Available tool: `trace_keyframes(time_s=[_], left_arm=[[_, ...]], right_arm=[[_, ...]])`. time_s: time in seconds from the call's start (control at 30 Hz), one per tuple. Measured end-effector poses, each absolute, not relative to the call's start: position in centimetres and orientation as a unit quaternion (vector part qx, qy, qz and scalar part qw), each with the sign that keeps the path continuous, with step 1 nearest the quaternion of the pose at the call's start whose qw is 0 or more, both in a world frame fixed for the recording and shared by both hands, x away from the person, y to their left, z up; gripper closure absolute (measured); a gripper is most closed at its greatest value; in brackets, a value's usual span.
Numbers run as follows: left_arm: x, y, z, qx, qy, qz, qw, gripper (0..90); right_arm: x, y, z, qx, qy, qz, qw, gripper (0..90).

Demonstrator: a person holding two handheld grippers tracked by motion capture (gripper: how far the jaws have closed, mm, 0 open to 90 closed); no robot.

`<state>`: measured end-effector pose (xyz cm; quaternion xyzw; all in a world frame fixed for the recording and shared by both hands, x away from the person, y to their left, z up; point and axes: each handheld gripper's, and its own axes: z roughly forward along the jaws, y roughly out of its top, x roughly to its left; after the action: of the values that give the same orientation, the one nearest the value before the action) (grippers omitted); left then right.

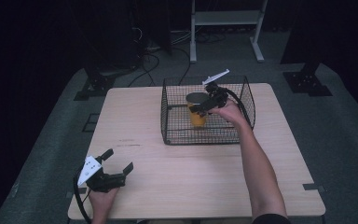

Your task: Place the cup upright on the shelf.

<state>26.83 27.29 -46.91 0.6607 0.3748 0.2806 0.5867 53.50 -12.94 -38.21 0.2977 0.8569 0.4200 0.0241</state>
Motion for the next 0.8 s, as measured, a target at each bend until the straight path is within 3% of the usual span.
trace_keyframes(time_s=[0.8], left_arm=[[26.9, 27.2, -46.9, 0.661, 0.372, 0.279, 0.589, 0.8]], right_arm=[[54.1, -13.3, -40.3, 0.31, 0.869, 0.384, 0.036, 12.7]])
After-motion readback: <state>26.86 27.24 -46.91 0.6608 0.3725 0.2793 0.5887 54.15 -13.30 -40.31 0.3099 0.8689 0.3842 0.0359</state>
